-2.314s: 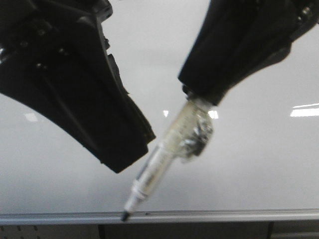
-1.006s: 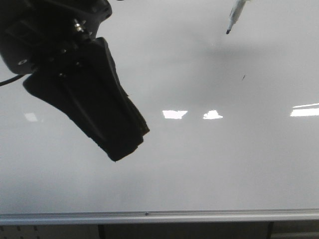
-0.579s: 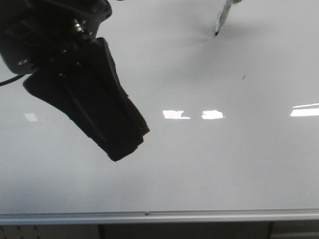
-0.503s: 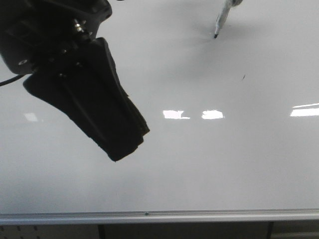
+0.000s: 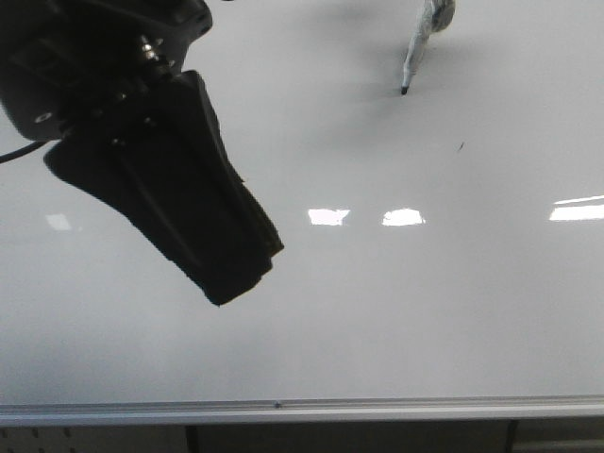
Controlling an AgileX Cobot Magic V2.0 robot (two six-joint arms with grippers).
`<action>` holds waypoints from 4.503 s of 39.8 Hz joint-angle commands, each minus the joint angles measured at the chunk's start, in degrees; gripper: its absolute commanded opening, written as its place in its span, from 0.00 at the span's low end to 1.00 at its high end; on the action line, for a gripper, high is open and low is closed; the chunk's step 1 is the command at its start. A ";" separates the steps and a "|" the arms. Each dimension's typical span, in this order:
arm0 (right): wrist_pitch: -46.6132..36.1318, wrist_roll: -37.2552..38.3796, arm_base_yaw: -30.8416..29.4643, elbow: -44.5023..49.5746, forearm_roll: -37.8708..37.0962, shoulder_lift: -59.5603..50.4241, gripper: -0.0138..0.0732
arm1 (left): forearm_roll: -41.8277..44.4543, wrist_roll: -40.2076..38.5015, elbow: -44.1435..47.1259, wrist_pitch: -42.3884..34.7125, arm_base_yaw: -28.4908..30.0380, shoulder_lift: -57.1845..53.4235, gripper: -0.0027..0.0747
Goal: Write number 0 on whiteboard
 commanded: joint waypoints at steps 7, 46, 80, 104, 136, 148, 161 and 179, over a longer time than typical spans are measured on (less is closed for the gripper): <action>-3.44 0.14 -0.22 -1.75 -0.95 -0.55 0.08 | -3.29 0.05 -1.76 0.58 -0.36 -2.36 0.01; -4.98 0.20 -4.98 -10.59 -4.64 -0.21 0.08 | -3.29 0.05 -1.76 0.58 -0.36 -2.36 0.01; -8.25 -0.19 -3.02 -10.86 3.82 1.95 0.08 | -3.29 0.05 -1.76 0.58 -0.36 -2.36 0.01; 9.08 -8.43 -2.24 -14.14 20.41 0.91 0.08 | -3.29 0.05 -1.76 0.58 -0.36 -2.36 0.01; 1.18 -21.92 -2.24 43.74 39.71 -30.63 0.08 | -11.66 0.05 -1.76 -4.40 -0.36 -2.36 0.83; -4.79 -34.15 -2.24 51.87 59.23 -31.35 0.08 | -17.50 3.01 -1.76 -0.55 -0.36 -2.36 0.80; -4.35 -36.89 -2.24 51.87 64.31 -31.35 0.08 | -17.50 3.02 -1.76 1.01 -0.36 -2.36 0.47; -1.97 -37.52 -2.24 51.87 63.70 -31.35 0.08 | -17.50 3.02 -1.76 1.01 -0.36 -2.36 0.05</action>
